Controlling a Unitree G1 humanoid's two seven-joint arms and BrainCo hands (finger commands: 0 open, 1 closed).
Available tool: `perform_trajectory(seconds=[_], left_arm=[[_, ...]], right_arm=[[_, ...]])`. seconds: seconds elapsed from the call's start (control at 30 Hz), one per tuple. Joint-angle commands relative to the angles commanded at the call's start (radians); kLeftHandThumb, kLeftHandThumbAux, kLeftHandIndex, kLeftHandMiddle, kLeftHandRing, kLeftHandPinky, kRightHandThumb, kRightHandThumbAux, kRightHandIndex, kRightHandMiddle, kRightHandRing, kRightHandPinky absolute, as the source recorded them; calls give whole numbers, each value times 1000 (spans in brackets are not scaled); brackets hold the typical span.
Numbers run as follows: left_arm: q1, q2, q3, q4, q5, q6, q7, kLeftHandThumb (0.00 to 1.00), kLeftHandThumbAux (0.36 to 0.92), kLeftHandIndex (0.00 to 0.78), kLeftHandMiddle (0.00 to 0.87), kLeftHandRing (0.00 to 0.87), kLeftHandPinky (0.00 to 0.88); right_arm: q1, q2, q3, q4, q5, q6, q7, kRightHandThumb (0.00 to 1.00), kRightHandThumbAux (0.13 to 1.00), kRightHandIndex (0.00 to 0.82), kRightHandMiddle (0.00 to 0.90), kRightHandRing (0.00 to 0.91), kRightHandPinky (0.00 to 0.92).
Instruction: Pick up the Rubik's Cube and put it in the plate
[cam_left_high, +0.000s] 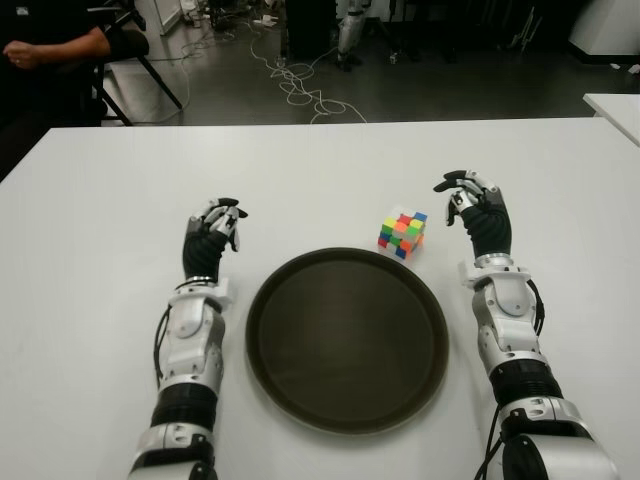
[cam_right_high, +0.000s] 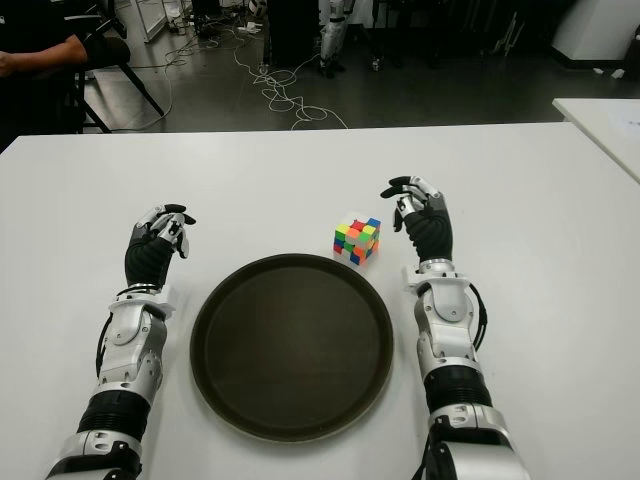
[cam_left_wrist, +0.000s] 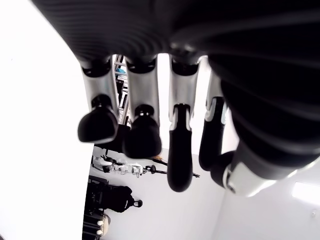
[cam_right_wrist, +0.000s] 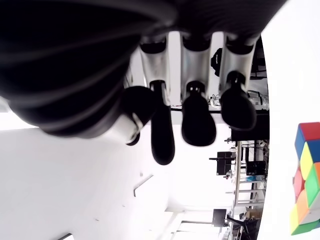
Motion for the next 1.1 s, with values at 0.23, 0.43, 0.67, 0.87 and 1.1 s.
perform_trajectory(seconds=[0.23,0.43,0.67,0.87,1.1], left_arm=[[5,-3,-3,-3,8,-6,2,856,661,422,532,784,798],[7,-1,-5,-8,8,-2,-1,855,662,420,527,779,798],[4,-1,-3,-4,5,-9,-6,856,661,421,531,782,800],[3,-2,1,-4,-1,-10,-9,855,662,420,530,783,800],[2,0,1,4,0,-19,-12,856,661,420,533,787,802]], right_arm=[[3,-4,1,1,-5,-6,2,846,682,414,507,757,787],[7,-1,-1,-2,-2,-5,-3,846,682,415,511,757,786],[5,9,-6,-5,6,-11,-8,846,681,420,518,758,787],[2,11,-3,2,-5,-28,-20,846,681,420,523,760,790],[0,8,1,9,-10,-39,-22,845,682,419,514,750,779]])
